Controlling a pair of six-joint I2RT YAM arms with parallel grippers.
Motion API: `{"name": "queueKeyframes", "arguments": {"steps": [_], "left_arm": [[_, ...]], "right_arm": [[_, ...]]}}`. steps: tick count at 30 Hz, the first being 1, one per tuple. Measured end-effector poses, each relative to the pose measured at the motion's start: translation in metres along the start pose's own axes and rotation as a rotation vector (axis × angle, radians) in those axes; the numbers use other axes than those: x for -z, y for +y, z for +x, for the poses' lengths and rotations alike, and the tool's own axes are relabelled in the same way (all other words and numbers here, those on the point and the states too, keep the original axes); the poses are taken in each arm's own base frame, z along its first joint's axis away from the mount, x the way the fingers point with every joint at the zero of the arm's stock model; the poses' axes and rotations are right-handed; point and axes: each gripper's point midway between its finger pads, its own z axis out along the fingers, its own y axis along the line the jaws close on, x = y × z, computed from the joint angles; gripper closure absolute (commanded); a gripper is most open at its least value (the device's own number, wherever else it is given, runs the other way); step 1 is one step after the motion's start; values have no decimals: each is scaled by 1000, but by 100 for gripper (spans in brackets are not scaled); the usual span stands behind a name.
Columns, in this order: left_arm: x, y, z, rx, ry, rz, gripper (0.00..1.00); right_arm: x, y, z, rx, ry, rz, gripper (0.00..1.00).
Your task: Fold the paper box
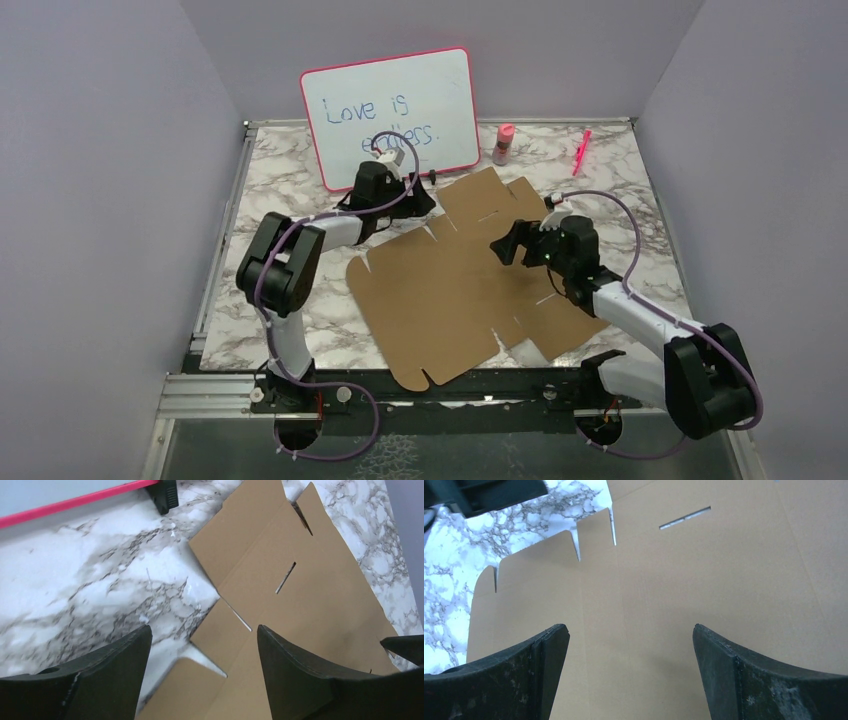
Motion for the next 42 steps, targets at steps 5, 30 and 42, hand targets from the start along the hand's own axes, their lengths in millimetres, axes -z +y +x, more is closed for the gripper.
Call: {"name": "queueKeyframes", "arguments": {"steps": [5,30,42], "left_arm": [[-37,-1,-3,-17,29,65,38],[-98,5,9,-8,86,182,90],[-68,-4,7,31,65,188,100]], "right_arm": [[7,5,-13,27,-46,-13,0],[18,5,-1,31,-49,-20,0],[17,6,4,27,-27,-34,0]]}}
